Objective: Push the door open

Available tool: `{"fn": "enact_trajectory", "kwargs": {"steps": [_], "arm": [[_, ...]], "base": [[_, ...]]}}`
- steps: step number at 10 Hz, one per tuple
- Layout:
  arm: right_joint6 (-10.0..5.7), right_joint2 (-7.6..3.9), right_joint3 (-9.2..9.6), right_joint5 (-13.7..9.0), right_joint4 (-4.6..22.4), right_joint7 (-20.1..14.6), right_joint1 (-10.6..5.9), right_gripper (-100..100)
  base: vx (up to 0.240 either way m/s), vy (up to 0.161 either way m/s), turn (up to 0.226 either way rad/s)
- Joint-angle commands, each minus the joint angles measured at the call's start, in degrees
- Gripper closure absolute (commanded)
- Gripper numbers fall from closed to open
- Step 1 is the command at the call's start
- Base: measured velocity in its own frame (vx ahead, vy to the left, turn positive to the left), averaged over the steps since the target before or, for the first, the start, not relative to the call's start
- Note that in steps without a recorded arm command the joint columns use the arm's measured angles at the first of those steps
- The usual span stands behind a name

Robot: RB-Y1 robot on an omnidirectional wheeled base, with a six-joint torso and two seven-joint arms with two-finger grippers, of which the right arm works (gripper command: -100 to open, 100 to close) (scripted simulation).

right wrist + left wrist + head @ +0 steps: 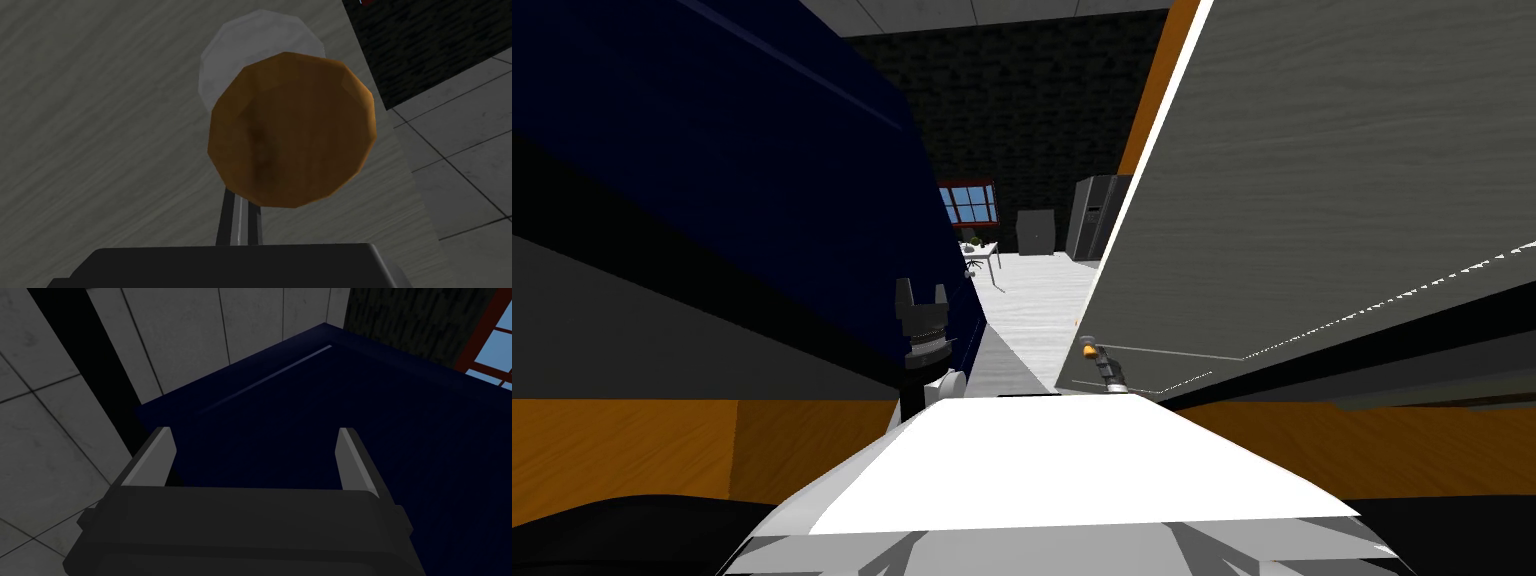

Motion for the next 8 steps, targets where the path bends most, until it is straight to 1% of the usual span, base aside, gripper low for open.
{"fn": "enact_trajectory", "kwargs": {"steps": [1, 4, 5, 8], "arm": [[-0.59, -0.28, -0.6, 1.0, -0.1, 2.6, 0.92, -100], [-1.7, -0.61, -1.94, 3.3, -0.2, 7.5, 2.93, -100], [-1.7, -0.61, -1.94, 3.3, -0.2, 7.9, 2.93, -100], [-2.91, -0.72, -3.39, 5.7, -0.3, 13.2, 5.11, -100]], "base": [[-0.047, 0.068, -0.048], [-0.039, 0.083, -0.047], [-0.045, 0.052, -0.018], [-0.039, 0.059, -0.045]]}}
